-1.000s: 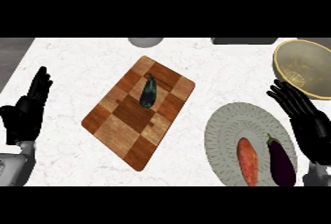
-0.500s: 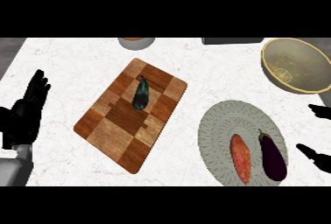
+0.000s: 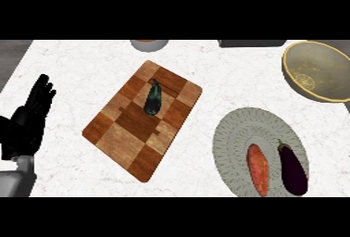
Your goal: Pick the sweet potato from the placemat and place it in the bowl
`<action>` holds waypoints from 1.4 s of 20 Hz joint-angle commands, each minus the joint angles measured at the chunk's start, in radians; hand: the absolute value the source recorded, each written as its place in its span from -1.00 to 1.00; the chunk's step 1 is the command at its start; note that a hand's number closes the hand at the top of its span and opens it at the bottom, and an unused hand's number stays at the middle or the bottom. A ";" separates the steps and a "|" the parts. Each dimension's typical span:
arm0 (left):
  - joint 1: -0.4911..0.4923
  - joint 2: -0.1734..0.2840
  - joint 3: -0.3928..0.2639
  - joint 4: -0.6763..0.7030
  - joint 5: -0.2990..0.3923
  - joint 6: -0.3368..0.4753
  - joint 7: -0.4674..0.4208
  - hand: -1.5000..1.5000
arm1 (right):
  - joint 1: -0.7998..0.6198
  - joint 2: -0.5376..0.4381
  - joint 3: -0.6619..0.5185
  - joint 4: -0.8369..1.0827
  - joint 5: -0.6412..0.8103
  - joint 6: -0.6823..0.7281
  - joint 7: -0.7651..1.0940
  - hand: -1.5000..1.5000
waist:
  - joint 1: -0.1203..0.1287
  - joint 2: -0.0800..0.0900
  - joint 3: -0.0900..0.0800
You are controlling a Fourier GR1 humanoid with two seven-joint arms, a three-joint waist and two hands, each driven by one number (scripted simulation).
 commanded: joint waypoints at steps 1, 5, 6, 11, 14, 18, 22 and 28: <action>-0.002 -0.003 0.028 0.015 0.008 -0.052 -0.018 0.00 | -0.009 0.003 -0.048 -0.142 -0.011 0.058 0.170 -1.00 | 0.017 0.004 0.000; 0.055 -0.053 -0.010 -0.098 -0.044 0.001 0.014 0.00 | -0.074 -0.038 -0.094 -0.159 -0.023 0.144 0.255 -1.00 | 0.025 0.003 0.000; -0.043 0.015 0.031 -0.016 -0.009 -0.071 0.065 0.00 | -0.147 -0.058 -0.055 -0.188 -0.001 0.151 0.346 -1.00 | 0.026 0.005 0.000; -0.013 -0.037 0.015 0.005 -0.025 -0.054 -0.007 0.00 | -0.318 -0.236 -0.049 -0.163 -0.076 0.335 0.575 -1.00 | 0.041 0.009 -0.002; -0.047 -0.025 0.023 0.031 -0.030 -0.067 0.012 0.00 | -0.428 -0.279 0.022 -0.050 -0.071 0.399 0.651 -1.00 | 0.053 0.012 -0.001; -0.006 -0.052 0.004 -0.005 -0.047 -0.058 -0.011 0.00 | -0.525 -0.289 0.147 0.069 -0.029 0.473 0.693 -1.00 | 0.066 0.012 0.000; -0.035 -0.068 0.009 0.024 -0.063 -0.059 -0.002 0.00 | -0.683 -0.246 0.212 0.163 -0.101 0.573 0.777 -1.00 | 0.046 0.008 0.000; -0.029 -0.066 0.051 0.078 -0.062 -0.083 -0.058 0.00 | -0.764 -0.199 0.316 0.284 -0.086 0.687 0.842 -1.00 | 0.039 0.009 0.000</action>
